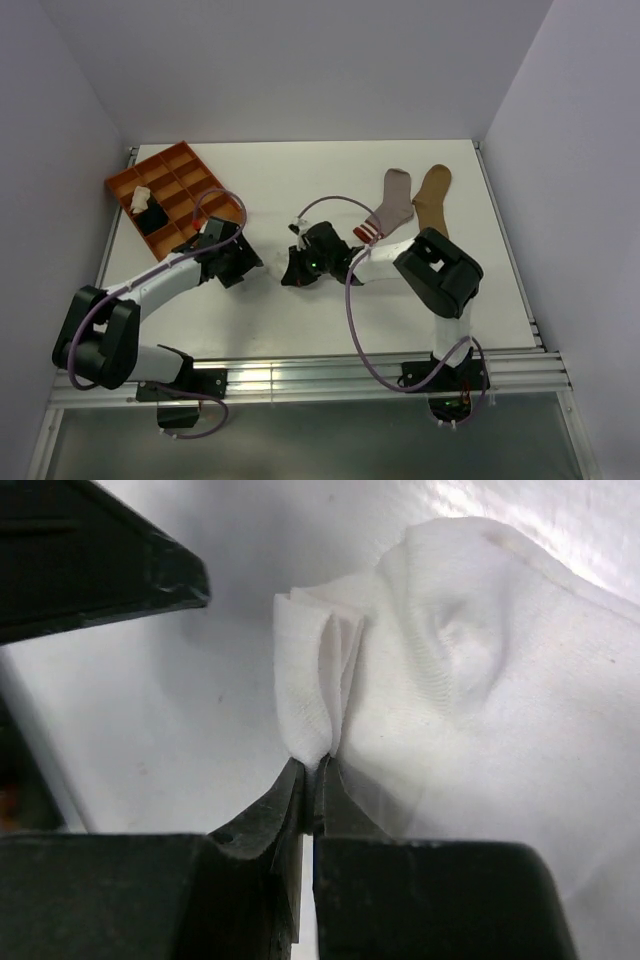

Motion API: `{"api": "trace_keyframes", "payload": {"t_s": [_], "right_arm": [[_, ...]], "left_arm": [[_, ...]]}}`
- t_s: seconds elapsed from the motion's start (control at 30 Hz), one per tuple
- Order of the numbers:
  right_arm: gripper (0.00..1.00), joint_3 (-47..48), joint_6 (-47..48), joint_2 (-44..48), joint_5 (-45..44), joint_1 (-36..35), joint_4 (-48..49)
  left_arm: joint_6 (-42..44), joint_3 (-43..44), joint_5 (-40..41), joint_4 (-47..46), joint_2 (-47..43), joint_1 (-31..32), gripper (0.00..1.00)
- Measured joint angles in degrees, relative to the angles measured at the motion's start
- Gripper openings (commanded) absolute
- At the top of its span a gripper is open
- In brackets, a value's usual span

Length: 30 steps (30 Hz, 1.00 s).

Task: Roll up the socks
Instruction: Roll the sock at the center of the board.

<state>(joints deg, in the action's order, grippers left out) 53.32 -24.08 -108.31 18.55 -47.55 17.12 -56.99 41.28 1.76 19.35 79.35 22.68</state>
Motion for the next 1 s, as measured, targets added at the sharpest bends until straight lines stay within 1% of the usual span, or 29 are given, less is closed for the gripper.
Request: {"api": "trace_keyframes", "payload": {"t_s": [0.1, 0.2, 0.3, 0.37, 0.43, 0.57, 0.83, 0.87, 0.9, 0.93, 1.0], "right_arm": [[0.00, -2.62, -6.23, -1.09, 8.63, 3.54, 4.68], [0.00, -4.83, -12.11, -2.69, 15.45, 6.21, 9.66], [0.00, -5.92, -17.44, -4.50, 20.28, 7.78, 13.16], [0.00, -6.19, -20.41, -5.81, 22.77, 8.48, 15.30], [0.00, -6.19, -22.67, -6.82, 24.44, 8.94, 16.63], [0.00, -6.19, -25.46, -8.24, 26.49, 9.42, 18.49], [0.00, -6.19, -26.67, -8.57, 27.23, 9.46, 18.86], [0.00, -6.19, -26.67, -8.57, 27.23, 9.46, 18.84], [0.00, -6.19, -26.67, -8.57, 27.23, 9.46, 18.82], [0.00, -6.19, -26.64, -8.57, 27.21, 9.46, 18.75], [0.00, -6.19, -26.45, -8.57, 27.17, 9.46, 18.60]], "left_arm": [[-1.55, -2.01, -0.63, -1.81, -2.27, 0.02, 0.71], [-2.95, -3.58, -1.64, -4.04, -3.19, 0.42, 0.70], [-4.33, -5.11, -2.54, -6.16, -3.23, 1.99, 0.69], [-5.25, -5.81, -3.21, -7.17, -3.06, 3.17, 0.67], [-5.95, -5.99, -3.76, -8.33, -2.34, 4.22, 0.66], [-7.08, -5.97, -4.09, -10.43, 0.17, 5.97, 0.61], [-8.15, -4.22, -3.89, -12.26, 4.48, 7.54, 0.53], [-8.26, -3.89, -3.89, -12.39, 4.96, 7.56, 0.48], [-8.33, -3.56, -3.87, -12.50, 5.42, 7.63, 0.46], [-8.44, -3.37, -3.56, -12.48, 5.81, 7.72, 0.40], [-8.48, -2.97, -2.97, -12.17, 6.43, 7.91, 0.33]]}}
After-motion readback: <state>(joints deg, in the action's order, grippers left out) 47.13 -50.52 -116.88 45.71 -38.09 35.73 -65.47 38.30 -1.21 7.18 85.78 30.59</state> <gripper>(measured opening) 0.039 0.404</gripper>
